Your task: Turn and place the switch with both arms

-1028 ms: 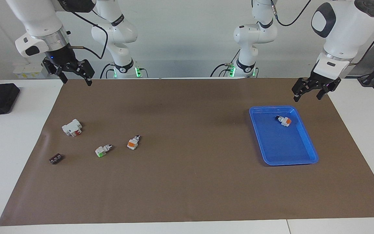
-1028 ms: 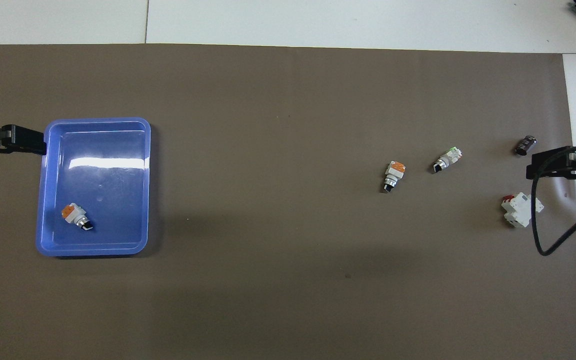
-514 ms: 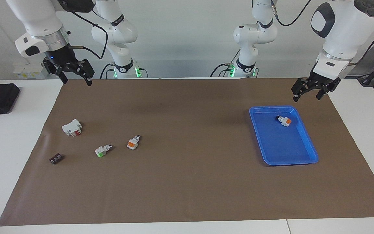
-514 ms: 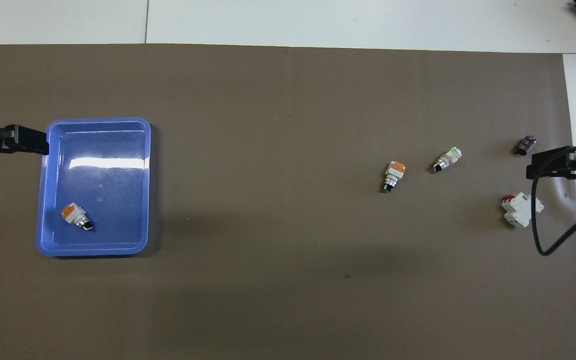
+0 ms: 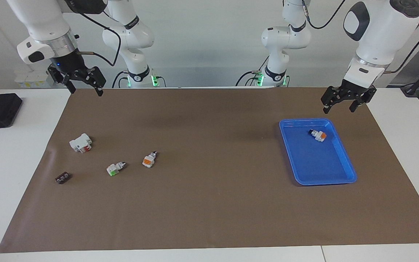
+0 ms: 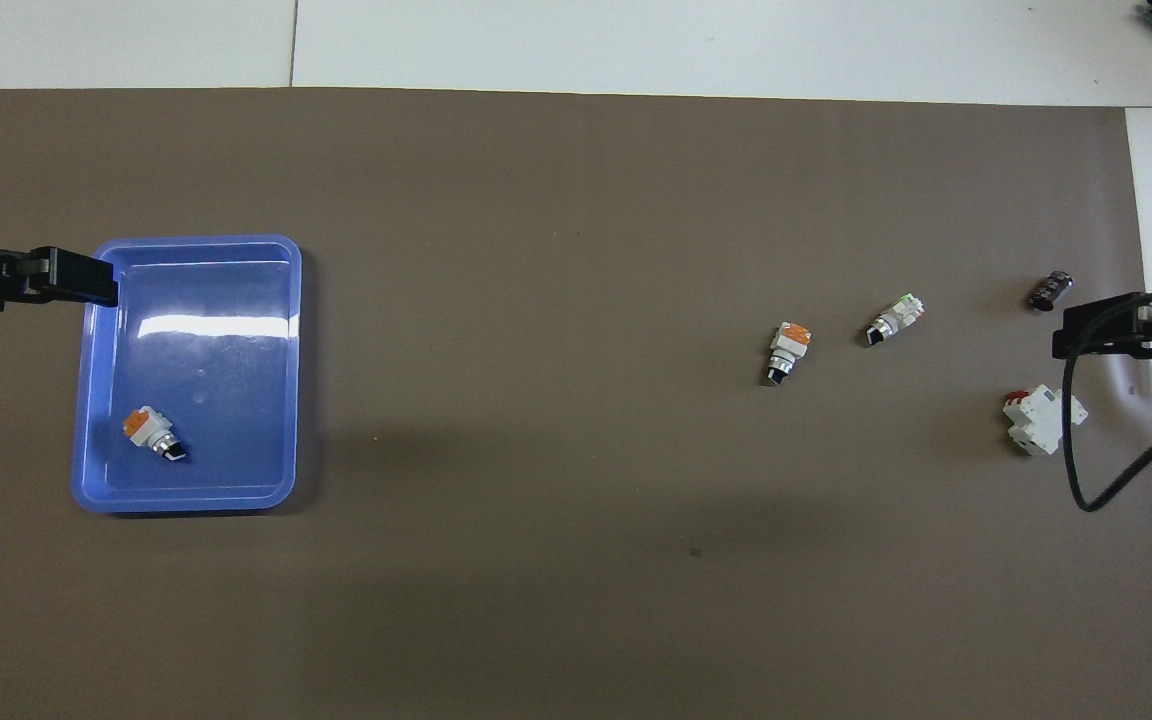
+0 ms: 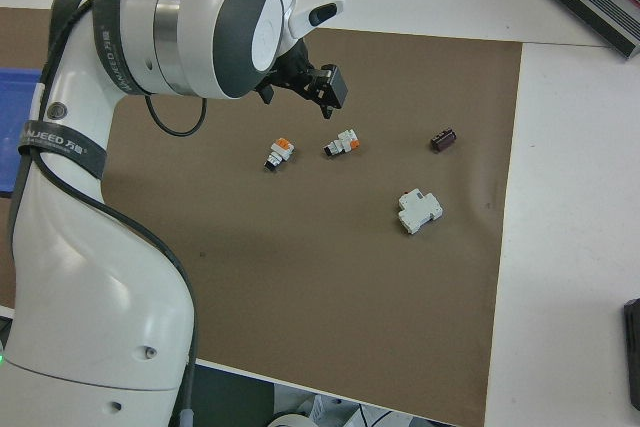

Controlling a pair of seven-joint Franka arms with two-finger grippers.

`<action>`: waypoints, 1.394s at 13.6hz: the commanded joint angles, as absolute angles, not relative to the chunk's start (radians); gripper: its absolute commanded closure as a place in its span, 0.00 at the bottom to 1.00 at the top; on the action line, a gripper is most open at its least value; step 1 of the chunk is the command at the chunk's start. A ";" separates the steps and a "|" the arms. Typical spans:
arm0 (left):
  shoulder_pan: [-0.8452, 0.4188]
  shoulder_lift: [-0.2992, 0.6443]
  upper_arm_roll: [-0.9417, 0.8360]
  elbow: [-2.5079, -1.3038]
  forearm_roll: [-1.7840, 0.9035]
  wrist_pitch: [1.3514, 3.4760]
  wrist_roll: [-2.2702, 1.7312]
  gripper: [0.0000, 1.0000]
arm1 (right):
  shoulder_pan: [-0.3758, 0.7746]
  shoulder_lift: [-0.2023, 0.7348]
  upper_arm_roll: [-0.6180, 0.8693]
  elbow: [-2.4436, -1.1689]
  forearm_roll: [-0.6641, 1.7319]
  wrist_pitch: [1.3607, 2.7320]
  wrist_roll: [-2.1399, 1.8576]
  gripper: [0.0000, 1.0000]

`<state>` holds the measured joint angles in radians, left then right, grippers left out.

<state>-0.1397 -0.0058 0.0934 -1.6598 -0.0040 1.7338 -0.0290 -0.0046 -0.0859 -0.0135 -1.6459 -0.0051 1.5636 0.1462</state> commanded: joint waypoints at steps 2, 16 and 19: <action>-0.215 -0.005 0.181 -1.641 -0.026 1.720 -0.021 0.00 | -0.017 -0.100 -0.009 -1.658 0.012 1.554 0.124 0.00; -0.090 0.107 0.057 -1.481 -0.020 1.490 0.000 0.00 | -0.017 -0.100 -0.009 -1.658 0.014 1.554 0.124 0.00; -0.089 0.147 0.057 -1.414 -0.025 1.440 0.000 0.00 | -0.017 -0.100 -0.009 -1.658 0.014 1.554 0.124 0.00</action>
<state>-0.1090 0.0961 0.0690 -1.4949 -0.0136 1.4968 -0.0175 -0.0046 -0.0859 -0.0135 -1.6460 -0.0051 1.5636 0.1462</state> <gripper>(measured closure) 0.000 0.000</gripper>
